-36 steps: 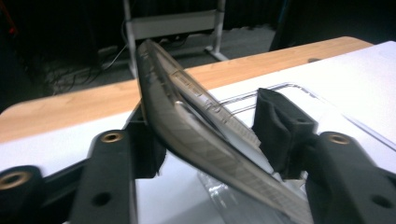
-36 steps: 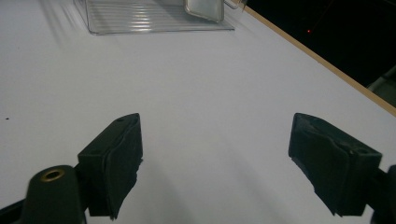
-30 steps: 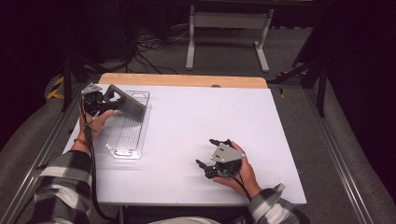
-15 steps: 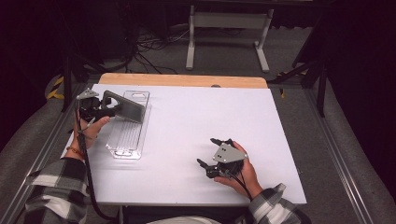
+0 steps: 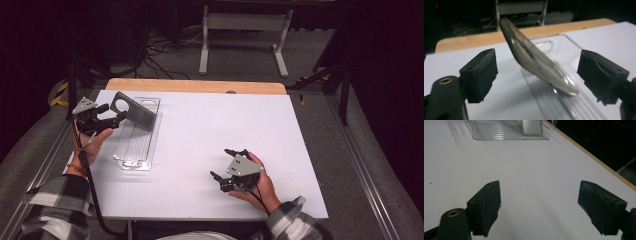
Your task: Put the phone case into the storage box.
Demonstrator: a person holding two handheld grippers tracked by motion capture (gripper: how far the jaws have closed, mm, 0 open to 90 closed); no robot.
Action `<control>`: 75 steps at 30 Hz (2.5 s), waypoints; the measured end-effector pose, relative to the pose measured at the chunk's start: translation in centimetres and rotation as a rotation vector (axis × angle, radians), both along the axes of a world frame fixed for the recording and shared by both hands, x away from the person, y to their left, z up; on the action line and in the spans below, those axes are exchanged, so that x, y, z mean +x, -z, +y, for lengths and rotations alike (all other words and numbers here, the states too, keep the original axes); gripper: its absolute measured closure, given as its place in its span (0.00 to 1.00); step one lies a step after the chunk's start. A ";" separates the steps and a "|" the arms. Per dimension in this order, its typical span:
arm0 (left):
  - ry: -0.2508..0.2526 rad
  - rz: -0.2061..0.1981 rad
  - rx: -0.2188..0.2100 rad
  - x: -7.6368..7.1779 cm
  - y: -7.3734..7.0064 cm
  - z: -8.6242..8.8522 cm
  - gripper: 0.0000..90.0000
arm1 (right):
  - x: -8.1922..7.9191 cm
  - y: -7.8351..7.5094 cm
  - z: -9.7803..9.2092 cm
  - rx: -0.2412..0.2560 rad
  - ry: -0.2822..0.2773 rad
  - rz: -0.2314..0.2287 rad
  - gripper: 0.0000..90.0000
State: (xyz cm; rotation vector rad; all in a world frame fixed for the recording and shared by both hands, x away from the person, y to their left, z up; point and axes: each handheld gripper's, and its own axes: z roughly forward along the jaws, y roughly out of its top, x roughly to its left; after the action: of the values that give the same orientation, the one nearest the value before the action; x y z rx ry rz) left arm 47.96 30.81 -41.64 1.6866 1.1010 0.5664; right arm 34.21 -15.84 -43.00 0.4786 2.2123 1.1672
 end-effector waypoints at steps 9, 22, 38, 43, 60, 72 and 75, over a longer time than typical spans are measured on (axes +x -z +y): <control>-0.039 0.023 -0.002 -0.5 0.3 0.0 0.78 | -0.2 -0.1 0.1 -0.010 -0.008 -0.011 0.21; -0.039 0.059 -0.047 0.4 0.0 0.1 0.60 | -0.1 0.0 0.1 -0.021 -0.009 -0.002 0.21; -0.050 0.077 -0.047 1.5 0.4 -0.4 0.69 | 0.1 0.2 0.3 -0.029 -0.009 0.014 0.21; -0.065 0.072 -0.046 1.6 0.3 -0.7 0.69 | 0.0 0.1 0.3 -0.032 -0.006 0.010 0.21; -0.108 0.090 -0.078 2.8 -0.1 -2.0 0.68 | 0.0 0.2 0.4 -0.049 -0.003 0.017 0.22; -0.022 0.011 -0.010 5.4 -0.7 -2.6 0.81 | 0.1 0.5 0.5 -0.054 -0.023 0.034 0.22; -0.004 0.007 0.012 6.4 -0.9 -2.6 0.82 | 0.1 0.6 0.6 -0.060 -0.028 0.036 0.22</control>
State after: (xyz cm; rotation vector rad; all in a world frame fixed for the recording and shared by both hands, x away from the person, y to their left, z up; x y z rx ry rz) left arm 54.34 28.23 -40.69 1.6976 1.1085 0.5713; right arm 34.35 -15.27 -43.55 0.4484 2.2850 1.1114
